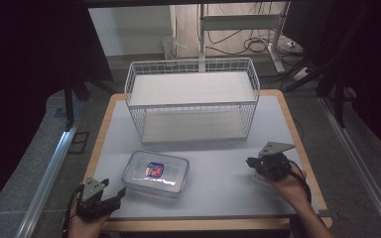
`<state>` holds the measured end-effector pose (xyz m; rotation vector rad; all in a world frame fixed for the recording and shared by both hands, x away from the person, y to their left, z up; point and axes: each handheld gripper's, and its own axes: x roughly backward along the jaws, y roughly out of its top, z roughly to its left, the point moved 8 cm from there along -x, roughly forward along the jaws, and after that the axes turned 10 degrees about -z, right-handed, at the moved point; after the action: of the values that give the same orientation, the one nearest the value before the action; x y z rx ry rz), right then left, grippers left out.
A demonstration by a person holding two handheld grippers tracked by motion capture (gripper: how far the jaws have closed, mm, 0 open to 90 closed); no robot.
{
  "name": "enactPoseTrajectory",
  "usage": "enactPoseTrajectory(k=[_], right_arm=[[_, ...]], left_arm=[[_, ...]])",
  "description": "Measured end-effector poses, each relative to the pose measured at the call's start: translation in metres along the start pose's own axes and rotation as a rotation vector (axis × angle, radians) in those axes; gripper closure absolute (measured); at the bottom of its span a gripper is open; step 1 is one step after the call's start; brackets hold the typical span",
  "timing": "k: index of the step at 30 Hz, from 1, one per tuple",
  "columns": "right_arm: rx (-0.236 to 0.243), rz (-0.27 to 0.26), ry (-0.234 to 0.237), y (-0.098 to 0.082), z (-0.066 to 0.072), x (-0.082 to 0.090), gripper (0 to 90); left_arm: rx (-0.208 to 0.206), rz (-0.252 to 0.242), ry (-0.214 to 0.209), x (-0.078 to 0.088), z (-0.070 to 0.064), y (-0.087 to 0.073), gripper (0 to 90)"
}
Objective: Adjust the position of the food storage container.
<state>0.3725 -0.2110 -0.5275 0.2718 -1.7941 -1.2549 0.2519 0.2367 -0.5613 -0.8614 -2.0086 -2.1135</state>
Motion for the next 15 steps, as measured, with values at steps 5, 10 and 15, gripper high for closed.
enactPoseTrajectory(k=[5,10,15], right_arm=[[0.013,-0.011,0.005,0.001,0.005,0.0,75.8],[0.015,-0.016,0.009,0.002,0.009,-0.002,70.4],[-0.003,-0.018,0.036,0.002,0.014,-0.005,61.2]], left_arm=[[0.041,0.014,-0.022,-0.009,0.013,0.0,61.3],[0.051,0.019,-0.04,-0.018,0.018,0.001,84.5],[0.05,0.044,-0.068,-0.034,0.018,0.004,90.0]])
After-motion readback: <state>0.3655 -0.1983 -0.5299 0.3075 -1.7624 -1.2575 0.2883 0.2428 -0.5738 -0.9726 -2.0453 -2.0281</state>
